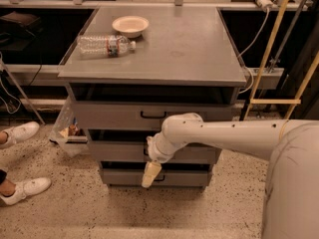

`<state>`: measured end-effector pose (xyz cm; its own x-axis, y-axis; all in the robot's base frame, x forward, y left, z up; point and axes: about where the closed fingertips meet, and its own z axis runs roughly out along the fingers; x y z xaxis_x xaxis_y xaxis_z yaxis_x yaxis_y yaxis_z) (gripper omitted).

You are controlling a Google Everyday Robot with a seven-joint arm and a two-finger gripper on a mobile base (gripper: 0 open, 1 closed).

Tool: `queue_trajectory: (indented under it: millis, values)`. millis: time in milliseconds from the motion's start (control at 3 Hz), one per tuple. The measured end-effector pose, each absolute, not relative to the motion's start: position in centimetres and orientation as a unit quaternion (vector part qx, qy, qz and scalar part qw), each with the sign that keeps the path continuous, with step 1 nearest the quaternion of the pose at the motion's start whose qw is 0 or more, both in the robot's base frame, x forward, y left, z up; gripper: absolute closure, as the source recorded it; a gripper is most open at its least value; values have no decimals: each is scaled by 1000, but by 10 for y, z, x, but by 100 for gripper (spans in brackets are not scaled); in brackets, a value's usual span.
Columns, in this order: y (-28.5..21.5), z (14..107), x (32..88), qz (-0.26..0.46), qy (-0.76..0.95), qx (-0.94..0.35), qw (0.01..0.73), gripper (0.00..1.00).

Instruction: Open middle drawer

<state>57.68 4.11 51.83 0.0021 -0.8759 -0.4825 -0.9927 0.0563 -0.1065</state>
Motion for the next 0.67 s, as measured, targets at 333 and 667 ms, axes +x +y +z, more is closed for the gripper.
queue_trajectory:
  millis: [333, 667]
  values:
    - [3, 520, 587, 92, 718, -656, 213, 0]
    - [-70, 538, 593, 13, 738, -646, 193, 0]
